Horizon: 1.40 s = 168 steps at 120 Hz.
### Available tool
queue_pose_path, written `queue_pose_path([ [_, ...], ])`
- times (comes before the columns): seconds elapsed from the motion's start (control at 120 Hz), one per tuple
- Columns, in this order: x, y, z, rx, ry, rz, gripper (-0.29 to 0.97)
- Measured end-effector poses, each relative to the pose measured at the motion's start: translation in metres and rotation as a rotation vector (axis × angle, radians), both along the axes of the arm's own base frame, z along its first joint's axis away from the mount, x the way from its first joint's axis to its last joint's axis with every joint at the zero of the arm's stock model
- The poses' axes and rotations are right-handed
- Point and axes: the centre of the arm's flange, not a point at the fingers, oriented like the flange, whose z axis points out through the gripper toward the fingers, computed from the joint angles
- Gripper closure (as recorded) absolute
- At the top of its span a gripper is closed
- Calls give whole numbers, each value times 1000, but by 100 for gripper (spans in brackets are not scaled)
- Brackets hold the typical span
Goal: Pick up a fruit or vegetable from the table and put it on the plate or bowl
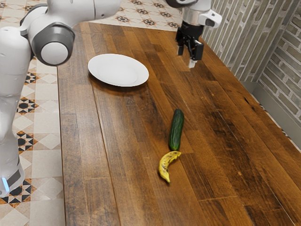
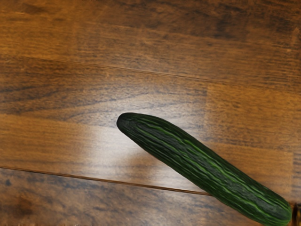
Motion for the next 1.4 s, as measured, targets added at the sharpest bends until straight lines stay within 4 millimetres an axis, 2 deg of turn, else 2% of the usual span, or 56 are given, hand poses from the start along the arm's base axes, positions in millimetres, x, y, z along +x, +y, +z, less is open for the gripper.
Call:
queue_pose_path([
  [0.083,11,-17,-21,-52,33,48,0],
  [0.183,20,-22,-44,-94,62,146,0],
  [0.433,37,1,-83,-115,84,440,0],
  [0.517,41,11,-107,-114,110,532,0],
  [0.642,25,25,-139,-129,159,658,0],
  [0.908,-2,-4,-167,-156,181,794,0],
  [1.217,1,-38,-172,-162,151,886,0],
  [1.4,3,-61,-184,-158,160,920,0],
])
